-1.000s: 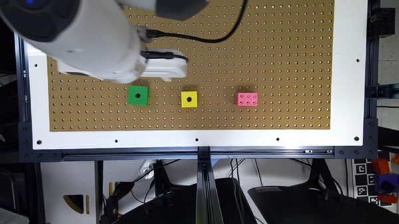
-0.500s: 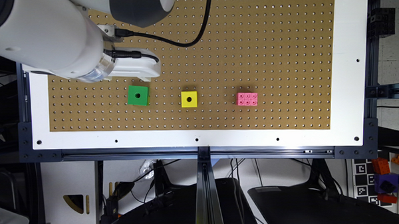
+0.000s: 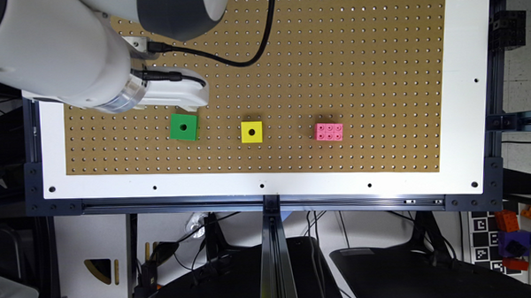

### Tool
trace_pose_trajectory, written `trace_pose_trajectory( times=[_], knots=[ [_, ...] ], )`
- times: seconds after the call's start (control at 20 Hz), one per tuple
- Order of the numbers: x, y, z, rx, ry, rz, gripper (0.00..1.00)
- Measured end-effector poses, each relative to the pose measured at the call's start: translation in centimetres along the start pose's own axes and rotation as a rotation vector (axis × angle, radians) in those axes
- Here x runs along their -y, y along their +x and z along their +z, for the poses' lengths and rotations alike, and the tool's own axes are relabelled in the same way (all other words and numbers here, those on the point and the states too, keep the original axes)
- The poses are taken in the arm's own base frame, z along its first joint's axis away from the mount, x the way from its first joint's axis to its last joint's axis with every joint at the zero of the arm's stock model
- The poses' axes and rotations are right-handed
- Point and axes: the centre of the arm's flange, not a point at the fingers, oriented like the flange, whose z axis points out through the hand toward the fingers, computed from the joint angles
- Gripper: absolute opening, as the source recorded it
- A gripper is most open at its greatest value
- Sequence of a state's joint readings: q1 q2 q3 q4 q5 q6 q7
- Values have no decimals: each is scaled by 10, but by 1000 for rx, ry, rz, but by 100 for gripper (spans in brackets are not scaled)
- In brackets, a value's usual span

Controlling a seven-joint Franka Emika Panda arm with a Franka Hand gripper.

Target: Pick up green block.

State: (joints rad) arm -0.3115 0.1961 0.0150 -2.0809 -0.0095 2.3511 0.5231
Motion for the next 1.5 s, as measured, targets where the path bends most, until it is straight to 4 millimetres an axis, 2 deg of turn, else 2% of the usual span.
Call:
trace_pose_trajectory(
  times=[0.15, 0.35, 0.55, 0.85, 1.1, 1.35, 1.5],
  knots=[
    [1, 2, 6, 6, -3, 0, 100],
    [0, 7, 48, 23, -12, 2, 100],
    [1, 12, 58, 28, -14, 0, 100],
    [0, 11, 98, 42, -20, -2, 100],
    [0, 12, 104, 44, -21, -2, 100],
    [-2, 10, 137, 44, -19, -1, 100],
    [1, 12, 136, 37, -14, -3, 100]
  ],
)
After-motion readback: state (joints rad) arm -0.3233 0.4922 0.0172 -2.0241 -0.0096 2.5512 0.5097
